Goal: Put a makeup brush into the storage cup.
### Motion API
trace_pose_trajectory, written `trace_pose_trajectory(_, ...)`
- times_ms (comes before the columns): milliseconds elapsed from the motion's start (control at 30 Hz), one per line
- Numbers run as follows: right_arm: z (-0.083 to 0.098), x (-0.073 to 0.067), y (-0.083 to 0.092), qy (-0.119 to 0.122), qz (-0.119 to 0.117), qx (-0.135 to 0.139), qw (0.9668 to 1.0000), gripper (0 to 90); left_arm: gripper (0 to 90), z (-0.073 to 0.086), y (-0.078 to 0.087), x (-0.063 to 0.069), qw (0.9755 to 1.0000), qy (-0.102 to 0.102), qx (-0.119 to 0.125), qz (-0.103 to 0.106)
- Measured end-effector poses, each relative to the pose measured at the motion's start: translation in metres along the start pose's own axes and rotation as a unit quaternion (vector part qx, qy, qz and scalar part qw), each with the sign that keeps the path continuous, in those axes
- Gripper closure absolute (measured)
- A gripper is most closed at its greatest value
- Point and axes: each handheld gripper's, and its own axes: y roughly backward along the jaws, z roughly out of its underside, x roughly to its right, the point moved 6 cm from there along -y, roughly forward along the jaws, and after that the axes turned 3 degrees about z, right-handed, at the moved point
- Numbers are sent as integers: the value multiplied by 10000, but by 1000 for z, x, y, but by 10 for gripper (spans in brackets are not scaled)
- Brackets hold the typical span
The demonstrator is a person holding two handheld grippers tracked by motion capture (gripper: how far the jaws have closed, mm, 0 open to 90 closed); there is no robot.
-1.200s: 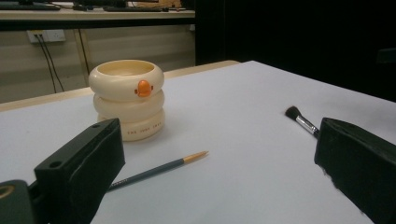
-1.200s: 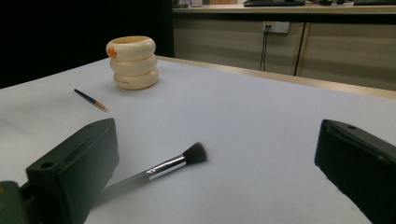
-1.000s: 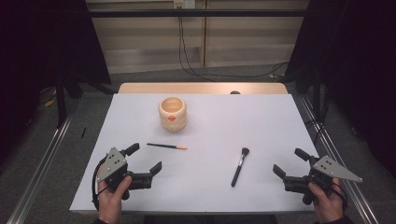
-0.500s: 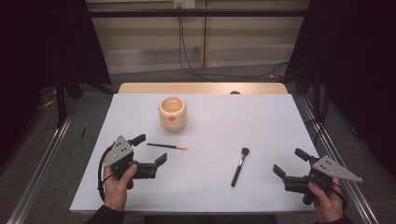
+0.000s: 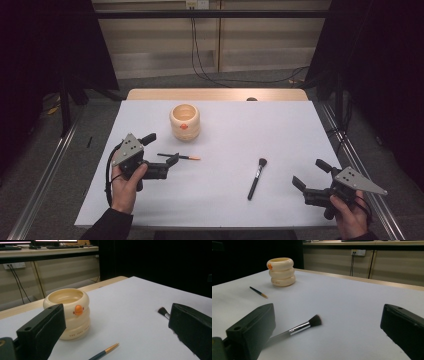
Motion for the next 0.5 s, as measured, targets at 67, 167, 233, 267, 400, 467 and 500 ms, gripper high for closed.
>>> trace_pose_trajectory(67, 0, 0, 0, -5, -19, -1, 10000, 0, 10, 0, -3, -2, 10000, -14, -30, 59)
trace_pose_trajectory(167, 0, 0, 0, -19, -13, 7, 10000, 0, 10, -2, -9, -8, 10000, 7, -27, 69)
trace_pose_trajectory(233, 0, 0, 0, -33, 5, 3, 10000, 0, 12, -2, -11, -10, 10000, -17, -51, 62)
trace_pose_trajectory(267, 0, 0, 0, -35, 4, 3, 10000, 0, 13, -3, -12, -12, 9999, -34, -88, -43)
trace_pose_trajectory(400, 0, 0, 0, -34, -15, -12, 10000, 0, 10, -9, -16, -16, 9999, -86, -25, -47)
trace_pose_trajectory(467, 1, 0, 0, -44, -13, -24, 10000, 0, 10, -14, -18, -18, 9999, -102, 6, -81)
trace_pose_trajectory(500, 0, 0, 0, -24, -21, -11, 10000, 0, 10, -15, -19, -20, 9999, -130, 43, -42)
